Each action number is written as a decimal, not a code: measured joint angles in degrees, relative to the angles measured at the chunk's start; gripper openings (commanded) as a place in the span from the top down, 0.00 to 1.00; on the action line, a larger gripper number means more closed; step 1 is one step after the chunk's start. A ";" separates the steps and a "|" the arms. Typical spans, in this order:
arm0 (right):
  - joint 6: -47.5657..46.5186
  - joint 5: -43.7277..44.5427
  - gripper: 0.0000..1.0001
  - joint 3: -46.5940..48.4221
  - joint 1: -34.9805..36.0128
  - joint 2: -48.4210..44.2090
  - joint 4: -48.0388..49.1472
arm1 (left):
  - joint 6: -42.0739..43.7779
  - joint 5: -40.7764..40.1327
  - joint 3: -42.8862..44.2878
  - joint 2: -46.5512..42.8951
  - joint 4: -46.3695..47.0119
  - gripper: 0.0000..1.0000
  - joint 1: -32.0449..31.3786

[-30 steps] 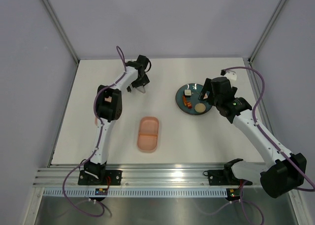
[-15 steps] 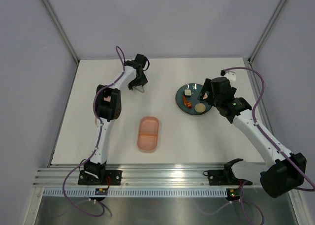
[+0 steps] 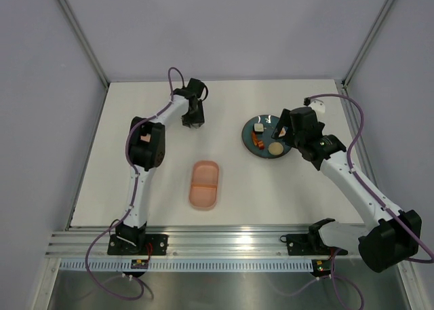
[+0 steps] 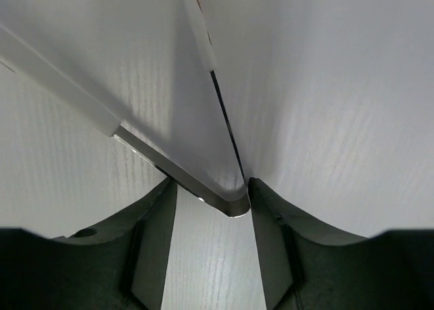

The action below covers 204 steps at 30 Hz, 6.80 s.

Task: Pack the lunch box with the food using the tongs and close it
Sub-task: Pick up the clamp at the center of the board, then adjust the plate at the center of the board.

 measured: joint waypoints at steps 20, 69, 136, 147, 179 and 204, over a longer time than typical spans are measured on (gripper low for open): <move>1.88 -0.50 0.01 -1.60 0.00 -0.72 -0.11 | 5.92 4.48 -13.88 -8.37 4.24 0.70 -1.16; 3.30 -1.42 0.01 -2.86 0.00 -3.48 -1.44 | 9.03 2.05 -3.93 -2.56 -0.28 0.86 -1.46; 4.48 -5.66 0.24 -0.17 -6.51 -1.70 -5.07 | 16.09 10.93 -14.62 -27.43 -5.38 0.65 -18.16; 4.11 -14.64 0.53 15.32 -21.94 22.77 -3.93 | 16.26 12.44 -11.65 -27.43 -6.34 0.66 -19.98; 2.80 -29.42 0.50 38.27 -22.56 57.31 -4.22 | 18.38 14.99 -1.27 -19.04 -11.80 0.69 -23.91; 5.46 -27.26 0.39 24.26 -19.71 48.39 2.38 | 17.68 12.04 -7.74 -21.00 -10.78 0.71 -23.91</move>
